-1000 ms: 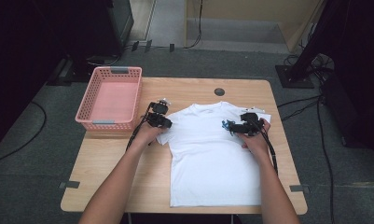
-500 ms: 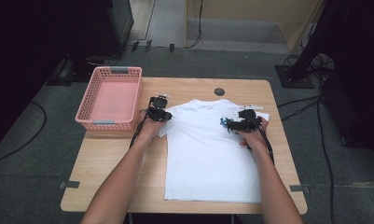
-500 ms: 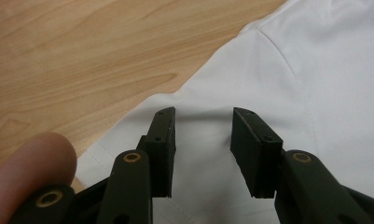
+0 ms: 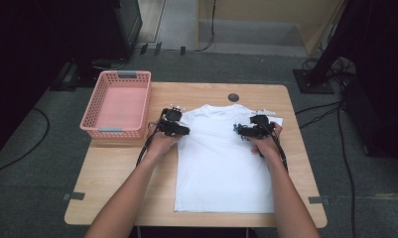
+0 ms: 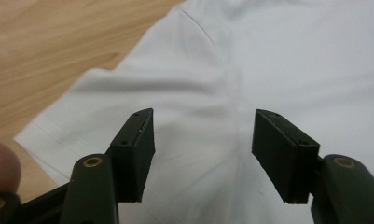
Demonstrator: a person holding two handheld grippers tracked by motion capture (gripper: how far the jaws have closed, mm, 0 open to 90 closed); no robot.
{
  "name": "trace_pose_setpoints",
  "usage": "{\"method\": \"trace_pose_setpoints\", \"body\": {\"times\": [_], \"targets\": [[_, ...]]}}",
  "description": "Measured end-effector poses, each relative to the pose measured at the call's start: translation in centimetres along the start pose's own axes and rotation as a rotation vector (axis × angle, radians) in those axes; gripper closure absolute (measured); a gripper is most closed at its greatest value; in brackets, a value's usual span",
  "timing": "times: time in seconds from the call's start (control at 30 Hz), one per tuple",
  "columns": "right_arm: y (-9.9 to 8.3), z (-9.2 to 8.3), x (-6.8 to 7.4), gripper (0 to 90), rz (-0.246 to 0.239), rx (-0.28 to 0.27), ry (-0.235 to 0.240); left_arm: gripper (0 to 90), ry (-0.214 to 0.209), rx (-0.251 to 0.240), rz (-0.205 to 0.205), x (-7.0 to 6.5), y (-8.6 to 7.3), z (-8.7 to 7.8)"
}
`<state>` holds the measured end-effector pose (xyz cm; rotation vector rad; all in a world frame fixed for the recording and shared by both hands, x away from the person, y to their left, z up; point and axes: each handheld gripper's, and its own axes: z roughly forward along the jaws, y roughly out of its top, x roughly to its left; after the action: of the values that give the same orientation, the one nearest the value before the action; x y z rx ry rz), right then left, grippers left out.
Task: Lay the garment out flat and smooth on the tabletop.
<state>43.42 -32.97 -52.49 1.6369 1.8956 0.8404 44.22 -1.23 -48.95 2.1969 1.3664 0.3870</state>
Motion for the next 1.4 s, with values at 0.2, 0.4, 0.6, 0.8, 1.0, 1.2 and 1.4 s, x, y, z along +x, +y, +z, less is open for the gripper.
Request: {"method": "trace_pose_setpoints", "body": {"times": [0.2,0.4,0.6,0.8,1.0,1.2,1.4], "targets": [[0.0,0.0,0.0,6.4,0.001,-0.002,-0.001,27.0,0.001,-0.019,-0.022,0.0,-1.0,0.6],[0.1,0.1,0.0,6.2,0.004,0.0,-0.004,26.8,0.035,-0.05,-0.045,0.9,-1.3,0.6],[0.2,0.2,0.2,5.7,0.012,0.003,-0.013,25.4,0.058,-0.076,-0.031,1.1,-1.5,0.8],[0.2,0.2,0.1,5.6,0.012,0.002,-0.012,8.9,-0.075,-0.079,-0.006,1.3,-1.6,-0.9],[0.2,0.2,0.1,5.4,0.01,0.002,-0.01,8.7,-0.134,-0.237,-0.017,1.4,-2.2,-5.6],[0.2,0.2,0.2,4.7,0.008,0.004,-0.009,0.0,-0.169,-0.337,-0.021,1.7,-4.5,-9.0],[0.2,0.3,0.2,4.0,0.005,0.005,-0.008,0.0,-0.125,-0.353,-0.034,2.5,-7.3,-10.6]]}}
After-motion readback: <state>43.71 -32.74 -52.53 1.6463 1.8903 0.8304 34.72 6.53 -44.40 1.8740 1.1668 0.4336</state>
